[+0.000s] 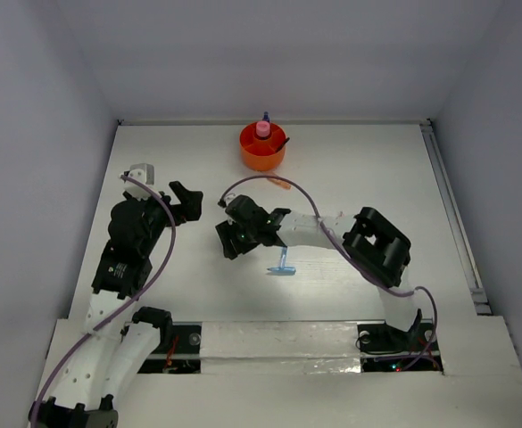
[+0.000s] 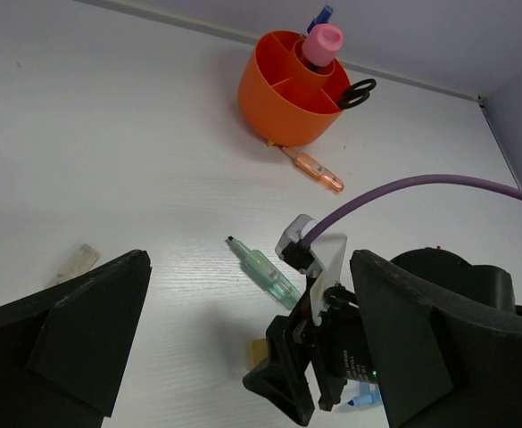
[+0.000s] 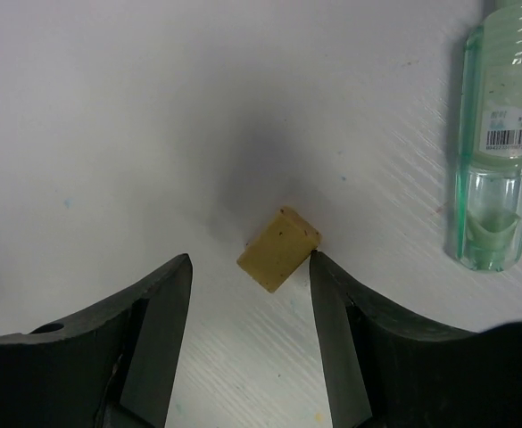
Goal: Sort the stationery into containers
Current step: Pick up the stationery from the center of the board.
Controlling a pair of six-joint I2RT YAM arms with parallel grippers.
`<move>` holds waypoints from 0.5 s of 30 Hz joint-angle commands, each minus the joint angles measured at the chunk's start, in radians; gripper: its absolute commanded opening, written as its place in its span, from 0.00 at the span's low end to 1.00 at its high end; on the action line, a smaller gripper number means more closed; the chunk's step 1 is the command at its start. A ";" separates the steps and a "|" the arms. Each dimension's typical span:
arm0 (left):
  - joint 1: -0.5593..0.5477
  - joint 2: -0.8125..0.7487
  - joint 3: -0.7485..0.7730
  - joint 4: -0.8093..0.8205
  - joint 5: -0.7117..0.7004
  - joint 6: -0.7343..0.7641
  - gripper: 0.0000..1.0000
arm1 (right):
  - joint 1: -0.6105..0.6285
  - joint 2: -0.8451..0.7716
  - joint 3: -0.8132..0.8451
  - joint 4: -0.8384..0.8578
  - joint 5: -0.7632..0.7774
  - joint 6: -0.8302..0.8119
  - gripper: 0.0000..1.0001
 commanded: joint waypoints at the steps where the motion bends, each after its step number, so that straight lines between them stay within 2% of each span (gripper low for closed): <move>1: 0.008 -0.014 0.007 0.031 0.017 0.001 0.94 | 0.016 0.043 0.045 0.010 0.018 0.015 0.61; 6: 0.008 -0.017 0.009 0.027 0.012 0.001 0.94 | 0.048 0.100 0.117 -0.037 0.053 -0.015 0.58; 9: 0.008 -0.022 0.012 0.024 0.004 0.002 0.94 | 0.059 0.126 0.137 -0.063 0.113 -0.035 0.52; 10: 0.008 -0.024 0.015 0.021 0.000 0.004 0.94 | 0.071 0.131 0.137 -0.068 0.130 -0.039 0.37; 11: 0.008 -0.024 0.016 0.021 -0.005 0.004 0.94 | 0.071 0.134 0.137 -0.074 0.168 -0.050 0.31; 13: 0.008 -0.030 0.018 0.018 -0.015 0.005 0.94 | 0.071 0.136 0.146 -0.095 0.199 -0.061 0.31; 15: 0.008 -0.030 0.018 0.016 -0.019 0.005 0.94 | 0.071 0.123 0.140 -0.099 0.216 -0.077 0.36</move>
